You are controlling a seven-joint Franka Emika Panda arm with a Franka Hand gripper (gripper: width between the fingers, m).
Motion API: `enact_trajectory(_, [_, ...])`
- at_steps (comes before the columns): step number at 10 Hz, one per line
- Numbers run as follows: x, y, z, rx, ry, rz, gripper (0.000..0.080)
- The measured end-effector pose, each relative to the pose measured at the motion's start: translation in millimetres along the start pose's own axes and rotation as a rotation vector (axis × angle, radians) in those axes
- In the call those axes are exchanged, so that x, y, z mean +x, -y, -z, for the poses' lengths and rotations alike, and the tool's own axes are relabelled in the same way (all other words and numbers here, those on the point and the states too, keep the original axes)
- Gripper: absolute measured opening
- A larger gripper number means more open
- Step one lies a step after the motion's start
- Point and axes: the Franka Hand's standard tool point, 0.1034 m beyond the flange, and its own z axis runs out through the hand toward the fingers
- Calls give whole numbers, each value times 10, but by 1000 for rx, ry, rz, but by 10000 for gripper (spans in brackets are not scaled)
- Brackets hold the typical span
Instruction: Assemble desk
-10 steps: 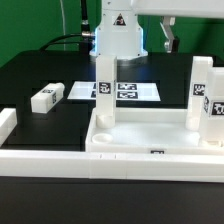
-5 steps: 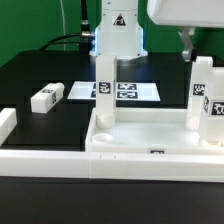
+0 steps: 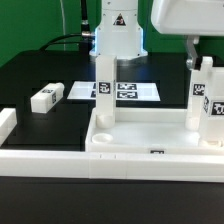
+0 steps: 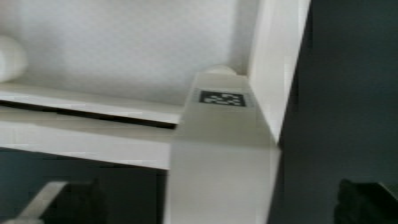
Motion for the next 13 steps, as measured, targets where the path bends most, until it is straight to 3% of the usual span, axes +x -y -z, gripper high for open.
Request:
enact_trajectory(5, [17, -31, -156, -6, -11, -6, 649])
enact_trajectory(7, [17, -35, -160, -6, -11, -8, 362])
enact_trajectory(8, [17, -35, -162, -6, -11, -8, 362])
enact_trajectory(9, [16, -38, -165, -6, -10, -9, 291])
enact_trajectory(13, [16, -36, -166, -5, -10, -128, 291])
